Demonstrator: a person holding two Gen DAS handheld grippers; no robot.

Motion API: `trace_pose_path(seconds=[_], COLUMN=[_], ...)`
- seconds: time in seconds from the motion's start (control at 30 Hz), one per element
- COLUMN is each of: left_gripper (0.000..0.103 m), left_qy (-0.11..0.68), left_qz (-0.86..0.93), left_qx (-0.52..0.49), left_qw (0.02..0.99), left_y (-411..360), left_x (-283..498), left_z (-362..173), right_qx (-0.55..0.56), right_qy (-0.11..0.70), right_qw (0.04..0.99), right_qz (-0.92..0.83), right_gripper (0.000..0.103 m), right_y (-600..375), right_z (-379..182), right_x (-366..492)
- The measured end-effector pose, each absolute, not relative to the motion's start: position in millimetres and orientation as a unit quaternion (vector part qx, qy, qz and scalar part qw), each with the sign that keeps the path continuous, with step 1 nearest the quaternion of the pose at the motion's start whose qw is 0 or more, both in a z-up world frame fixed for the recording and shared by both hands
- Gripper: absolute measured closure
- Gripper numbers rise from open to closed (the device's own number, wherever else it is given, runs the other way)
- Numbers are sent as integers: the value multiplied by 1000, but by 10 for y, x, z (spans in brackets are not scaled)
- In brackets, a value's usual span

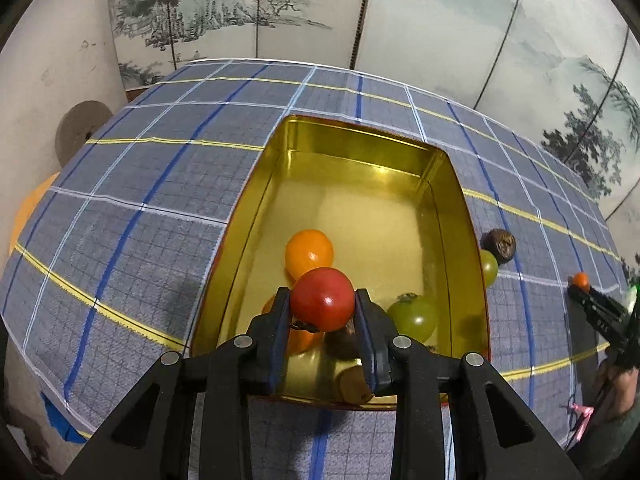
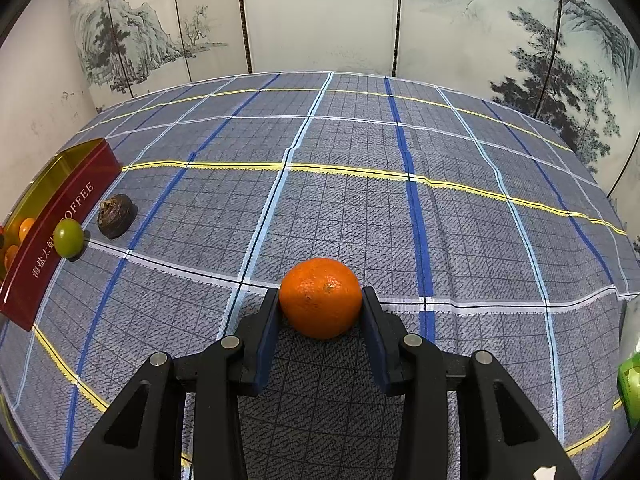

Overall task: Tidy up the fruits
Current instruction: 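Carry the red tomato over and into the red tin with the left tool, then open the left tool to release the tomato and lift it out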

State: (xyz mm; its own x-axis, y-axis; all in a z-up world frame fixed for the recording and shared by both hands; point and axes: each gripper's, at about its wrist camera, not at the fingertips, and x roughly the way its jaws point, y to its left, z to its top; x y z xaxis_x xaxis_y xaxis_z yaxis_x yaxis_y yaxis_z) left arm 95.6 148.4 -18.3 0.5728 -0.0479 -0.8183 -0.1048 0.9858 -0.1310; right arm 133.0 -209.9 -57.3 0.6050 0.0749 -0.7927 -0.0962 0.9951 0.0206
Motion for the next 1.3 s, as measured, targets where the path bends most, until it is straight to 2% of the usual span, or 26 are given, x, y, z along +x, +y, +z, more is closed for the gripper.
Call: trace_pose_path(seconds=[0.77,0.97,1.3], left_gripper=[70,62,60], left_qy=[469,471,465], left_qz=[28,26,30], left_qx=[-25,-23,-6], left_qw=[882,882,885], left_y=[1337,1314,1287], left_x=[907,898,849], left_z=[-319,-320,-314], right_qx=[-14,-16,-16], right_qy=[442,442,442], right_qw=[896,896,896], right_qz=[47,46,46], right_gripper=[65,65,65], right_y=[-2098,-2115,-2115], right_z=[-570,-565,-565], right_x=[1326,1329,1327])
